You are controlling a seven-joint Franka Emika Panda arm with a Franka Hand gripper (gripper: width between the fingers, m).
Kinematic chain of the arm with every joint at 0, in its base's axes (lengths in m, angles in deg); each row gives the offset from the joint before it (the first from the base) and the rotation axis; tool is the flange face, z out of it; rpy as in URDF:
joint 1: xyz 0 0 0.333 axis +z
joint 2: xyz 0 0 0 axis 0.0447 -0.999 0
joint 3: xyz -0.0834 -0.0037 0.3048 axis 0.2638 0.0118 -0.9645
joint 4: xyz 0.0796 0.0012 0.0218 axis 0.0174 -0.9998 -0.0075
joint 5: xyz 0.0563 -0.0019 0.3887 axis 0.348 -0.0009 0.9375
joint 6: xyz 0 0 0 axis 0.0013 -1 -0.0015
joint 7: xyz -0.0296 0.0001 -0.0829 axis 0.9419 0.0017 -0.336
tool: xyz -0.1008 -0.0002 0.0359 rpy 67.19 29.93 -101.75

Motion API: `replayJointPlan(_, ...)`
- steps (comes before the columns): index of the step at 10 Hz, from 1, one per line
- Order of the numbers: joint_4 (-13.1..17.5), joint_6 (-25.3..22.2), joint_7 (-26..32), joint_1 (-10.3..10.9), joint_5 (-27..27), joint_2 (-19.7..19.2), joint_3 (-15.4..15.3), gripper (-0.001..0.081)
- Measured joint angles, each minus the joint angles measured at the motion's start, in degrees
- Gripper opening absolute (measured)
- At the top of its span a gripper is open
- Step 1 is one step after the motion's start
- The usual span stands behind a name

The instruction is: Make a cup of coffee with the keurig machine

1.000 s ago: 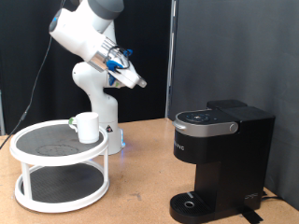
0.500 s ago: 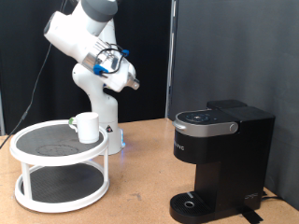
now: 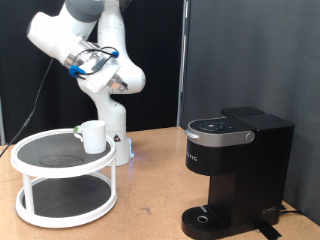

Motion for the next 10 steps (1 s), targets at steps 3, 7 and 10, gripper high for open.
replayJointPlan(3, 0.1, -4.4, 1.9, -1.7, -4.8, 1.4, 2.1, 0.0000)
replayJointPlan(7, -0.8, -4.3, 10.2, -3.8, -8.3, 3.6, 5.0, 0.0000)
replayJointPlan(10, -0.8, -10.9, 10.3, -7.7, -13.9, 4.6, 8.9, 0.0000)
